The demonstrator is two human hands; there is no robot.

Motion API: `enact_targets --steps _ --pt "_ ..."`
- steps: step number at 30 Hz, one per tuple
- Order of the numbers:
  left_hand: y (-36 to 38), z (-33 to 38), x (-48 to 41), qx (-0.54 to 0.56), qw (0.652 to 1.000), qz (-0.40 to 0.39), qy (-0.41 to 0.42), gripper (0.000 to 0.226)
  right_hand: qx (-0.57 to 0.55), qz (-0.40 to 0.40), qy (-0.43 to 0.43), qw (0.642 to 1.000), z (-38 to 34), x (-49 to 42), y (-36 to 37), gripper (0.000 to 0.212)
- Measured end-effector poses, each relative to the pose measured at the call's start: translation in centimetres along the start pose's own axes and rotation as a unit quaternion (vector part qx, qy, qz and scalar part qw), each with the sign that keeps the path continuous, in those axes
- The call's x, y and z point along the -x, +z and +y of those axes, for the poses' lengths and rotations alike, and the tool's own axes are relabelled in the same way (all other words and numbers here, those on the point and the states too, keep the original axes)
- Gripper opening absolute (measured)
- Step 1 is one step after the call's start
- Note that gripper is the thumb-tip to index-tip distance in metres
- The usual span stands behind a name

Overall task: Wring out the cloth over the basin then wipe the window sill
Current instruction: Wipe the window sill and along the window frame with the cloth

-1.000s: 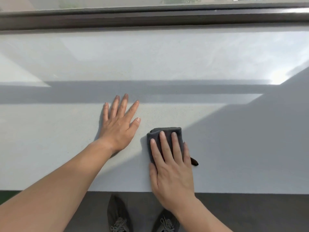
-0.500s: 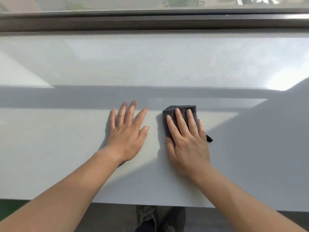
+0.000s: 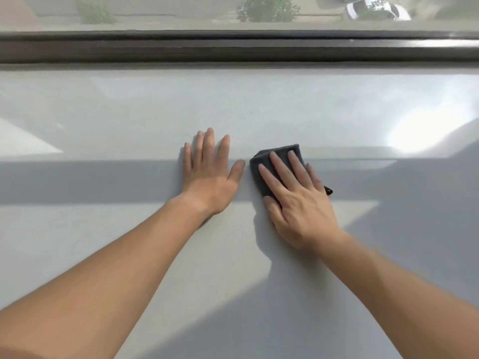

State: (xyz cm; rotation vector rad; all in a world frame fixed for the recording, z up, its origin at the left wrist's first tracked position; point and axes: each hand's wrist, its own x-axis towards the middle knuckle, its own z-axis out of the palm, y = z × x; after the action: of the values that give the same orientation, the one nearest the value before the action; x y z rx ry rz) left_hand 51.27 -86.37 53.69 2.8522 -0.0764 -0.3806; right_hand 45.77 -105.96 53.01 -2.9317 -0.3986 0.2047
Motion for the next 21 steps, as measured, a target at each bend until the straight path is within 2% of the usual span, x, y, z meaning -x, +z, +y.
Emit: enact_targets --steps 3,5,6,8,10,12,14,16,18,19,21 --pt "0.0 -0.1 -0.8 -0.005 1.0 -0.015 -0.002 0.069 -0.01 0.008 0.12 0.993 4.3 -4.9 -1.4 0.061" --pt "-0.1 0.0 -0.9 -0.013 1.0 -0.022 -0.004 0.068 -0.016 0.016 0.198 0.98 4.7 -7.8 -2.0 0.061" --pt "-0.2 0.0 -1.1 -0.015 1.0 -0.018 -0.008 0.067 -0.012 0.022 0.211 0.977 3.9 -8.5 -2.0 0.061" --pt "-0.5 0.5 -1.9 -0.009 1.0 0.006 -0.017 0.061 -0.01 0.01 0.171 0.985 1.7 -8.0 -1.7 0.061" --pt "-0.8 0.8 -3.3 0.009 0.999 0.039 -0.023 0.059 -0.003 -0.011 0.064 0.998 0.4 -6.1 -1.2 0.061" --pt "-1.1 0.6 -4.9 0.026 0.999 0.029 -0.018 0.065 -0.001 -0.03 -0.007 1.0 1.9 -5.9 -1.6 0.061" --pt "-1.3 0.3 -6.1 0.024 1.0 -0.002 -0.016 0.07 0.005 -0.006 0.039 0.999 5.5 -8.6 -2.2 0.06" --pt "-1.3 0.2 -6.6 0.004 1.0 -0.017 -0.017 0.072 -0.016 0.013 0.17 0.985 8.4 -12.7 -3.4 0.059" --pt "-1.1 0.3 -6.7 -0.001 1.0 -0.015 -0.016 0.072 -0.027 0.021 0.248 0.968 8.7 -15.8 -3.9 0.06" --pt "-1.1 0.3 -6.7 0.001 1.0 -0.013 -0.015 0.072 -0.024 0.028 0.246 0.969 7.6 -16.6 -3.6 0.061" --pt "-1.1 0.3 -6.7 0.002 1.0 -0.009 -0.015 0.071 -0.018 0.024 0.166 0.986 4.1 -16.4 -2.8 0.061"
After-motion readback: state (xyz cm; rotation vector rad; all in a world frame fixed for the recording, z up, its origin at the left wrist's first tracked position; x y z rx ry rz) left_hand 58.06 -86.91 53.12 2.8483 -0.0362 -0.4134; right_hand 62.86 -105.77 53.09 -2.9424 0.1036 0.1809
